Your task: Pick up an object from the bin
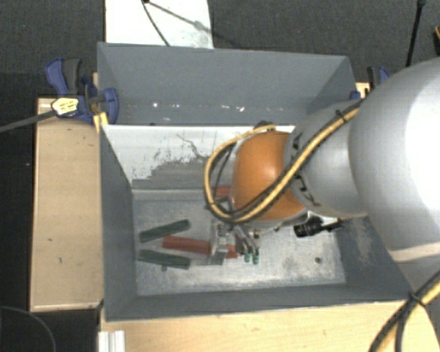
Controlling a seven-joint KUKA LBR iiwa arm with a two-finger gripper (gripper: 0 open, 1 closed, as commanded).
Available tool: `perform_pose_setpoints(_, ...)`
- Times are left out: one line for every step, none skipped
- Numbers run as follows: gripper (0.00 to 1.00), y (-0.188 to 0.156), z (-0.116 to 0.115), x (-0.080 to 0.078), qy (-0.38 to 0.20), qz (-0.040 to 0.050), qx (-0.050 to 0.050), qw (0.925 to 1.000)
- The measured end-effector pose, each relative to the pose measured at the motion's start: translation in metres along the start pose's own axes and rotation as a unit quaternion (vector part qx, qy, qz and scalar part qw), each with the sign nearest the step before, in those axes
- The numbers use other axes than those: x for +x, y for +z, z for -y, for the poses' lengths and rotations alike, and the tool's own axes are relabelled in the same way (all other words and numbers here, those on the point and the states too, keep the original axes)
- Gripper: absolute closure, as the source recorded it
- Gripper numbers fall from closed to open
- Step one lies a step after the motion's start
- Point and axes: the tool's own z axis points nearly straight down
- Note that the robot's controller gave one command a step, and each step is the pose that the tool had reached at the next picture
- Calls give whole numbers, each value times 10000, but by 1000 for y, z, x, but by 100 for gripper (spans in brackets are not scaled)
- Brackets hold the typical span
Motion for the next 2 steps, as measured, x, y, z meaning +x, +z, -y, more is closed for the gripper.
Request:
perform_pose_setpoints(100,-45,-1,-1,8,40,-10,10000)
perform_pose_setpoints(100,-106,-1,-3,3,45,-12,10000)
